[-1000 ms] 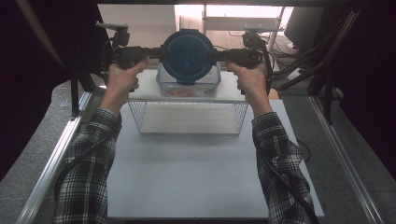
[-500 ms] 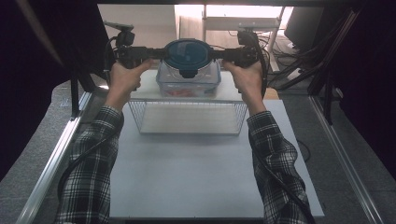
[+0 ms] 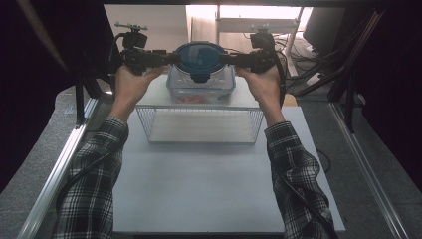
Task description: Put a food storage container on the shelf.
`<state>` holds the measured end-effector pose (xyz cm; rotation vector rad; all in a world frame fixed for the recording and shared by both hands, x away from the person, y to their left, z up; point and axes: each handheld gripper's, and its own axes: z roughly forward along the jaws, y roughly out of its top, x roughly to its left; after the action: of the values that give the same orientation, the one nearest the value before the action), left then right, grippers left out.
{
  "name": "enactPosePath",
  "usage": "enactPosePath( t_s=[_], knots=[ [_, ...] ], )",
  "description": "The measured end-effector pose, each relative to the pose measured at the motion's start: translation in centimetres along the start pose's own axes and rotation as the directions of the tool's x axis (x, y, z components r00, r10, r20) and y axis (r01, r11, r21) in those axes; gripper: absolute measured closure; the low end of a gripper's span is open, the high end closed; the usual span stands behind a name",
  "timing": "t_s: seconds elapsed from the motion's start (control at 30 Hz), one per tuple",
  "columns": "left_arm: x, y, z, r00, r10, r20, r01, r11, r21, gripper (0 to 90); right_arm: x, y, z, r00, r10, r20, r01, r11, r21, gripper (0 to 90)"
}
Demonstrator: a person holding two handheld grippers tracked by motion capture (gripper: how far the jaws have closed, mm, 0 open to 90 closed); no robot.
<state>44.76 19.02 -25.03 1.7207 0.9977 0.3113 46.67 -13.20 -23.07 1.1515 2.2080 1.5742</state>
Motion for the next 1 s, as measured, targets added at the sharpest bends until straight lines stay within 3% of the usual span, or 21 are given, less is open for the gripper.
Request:
enactPosePath(
  t_s=[0.2, 0.23, 0.47, 0.63, 0.67, 1.0],
  knots=[
    [-1.1, -0.4, -0.3, 0.9981, 0.059, 0.018, -0.060, 0.9980, 0.021, 19.7, 0.3, -0.5, -0.4, 0.9990, -0.044, -0.009, 0.044, 0.999, 0.010, 33.3],
    [-1.4, -0.7, -0.5, 0.9975, 0.070, 0.010, -0.071, 0.9971, 0.028, 17.4, 0.4, -0.8, -0.6, 0.9988, -0.047, -0.014, 0.047, 0.999, 0.010, 27.2],
    [-2.0, -1.9, -1.0, 0.9961, 0.069, 0.056, -0.071, 0.9964, 0.045, 9.3, 0.8, -1.6, -1.1, 0.9946, -0.103, -0.010, 0.103, 0.995, 0.009, 12.0],
    [-2.3, -2.7, -1.1, 0.9949, 0.063, 0.080, -0.067, 0.9963, 0.055, 8.3, 1.1, -2.6, -1.4, 0.9900, -0.141, -0.003, 0.141, 0.990, 0.015, 7.5],
    [-2.3, -3.3, -1.1, 0.9925, 0.075, 0.096, -0.082, 0.9946, 0.064, 7.2, 1.2, -2.8, -1.4, 0.9889, -0.149, 0.001, 0.149, 0.989, 0.017, 7.0],
    [-3.0, -5.5, -1.1, 0.9888, 0.109, 0.102, -0.118, 0.9893, 0.085, 6.0, 1.8, -5.0, -1.9, 0.9817, -0.189, -0.028, 0.189, 0.981, 0.032, 3.9]
  ],
)
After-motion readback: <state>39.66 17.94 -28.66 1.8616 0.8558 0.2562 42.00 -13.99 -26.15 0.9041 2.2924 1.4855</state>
